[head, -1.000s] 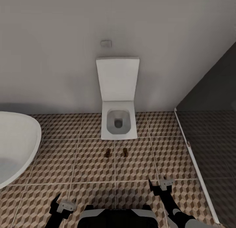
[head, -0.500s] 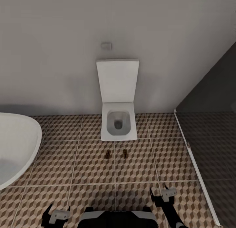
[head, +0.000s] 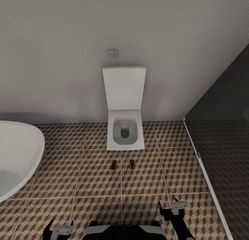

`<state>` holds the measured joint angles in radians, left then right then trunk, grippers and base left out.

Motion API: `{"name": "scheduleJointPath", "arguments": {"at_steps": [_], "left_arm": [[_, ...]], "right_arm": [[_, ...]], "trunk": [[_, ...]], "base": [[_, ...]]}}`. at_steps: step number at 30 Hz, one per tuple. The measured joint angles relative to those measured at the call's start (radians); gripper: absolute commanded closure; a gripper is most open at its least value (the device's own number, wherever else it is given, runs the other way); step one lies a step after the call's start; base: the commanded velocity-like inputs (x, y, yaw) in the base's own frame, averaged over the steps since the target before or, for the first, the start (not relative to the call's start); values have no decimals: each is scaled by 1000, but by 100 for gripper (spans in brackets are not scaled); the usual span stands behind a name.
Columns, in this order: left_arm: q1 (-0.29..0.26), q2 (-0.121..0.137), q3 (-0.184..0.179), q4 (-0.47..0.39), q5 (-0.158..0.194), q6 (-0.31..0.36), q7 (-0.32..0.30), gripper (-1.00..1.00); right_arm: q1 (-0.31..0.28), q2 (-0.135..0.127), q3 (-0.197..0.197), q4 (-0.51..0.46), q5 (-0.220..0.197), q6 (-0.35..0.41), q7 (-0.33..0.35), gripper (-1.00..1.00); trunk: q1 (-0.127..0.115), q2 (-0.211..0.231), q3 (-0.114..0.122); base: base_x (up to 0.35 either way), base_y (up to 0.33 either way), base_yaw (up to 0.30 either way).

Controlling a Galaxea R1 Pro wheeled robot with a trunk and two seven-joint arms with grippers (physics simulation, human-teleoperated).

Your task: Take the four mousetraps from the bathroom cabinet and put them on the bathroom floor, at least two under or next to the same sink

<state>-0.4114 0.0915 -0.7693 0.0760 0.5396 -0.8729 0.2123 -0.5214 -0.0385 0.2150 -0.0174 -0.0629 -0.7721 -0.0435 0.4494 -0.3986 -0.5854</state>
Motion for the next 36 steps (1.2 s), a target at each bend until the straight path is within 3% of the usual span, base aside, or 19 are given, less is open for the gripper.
{"name": "scheduleJointPath", "arguments": {"at_steps": [36], "left_arm": [[4, -8, 0, 0, 2, 4, 3, -100]], "right_arm": [[0, 3, 1, 1, 0, 3, 0, -100]], "trunk": [[0, 0, 58]], "base": [[0, 0, 0]]}}
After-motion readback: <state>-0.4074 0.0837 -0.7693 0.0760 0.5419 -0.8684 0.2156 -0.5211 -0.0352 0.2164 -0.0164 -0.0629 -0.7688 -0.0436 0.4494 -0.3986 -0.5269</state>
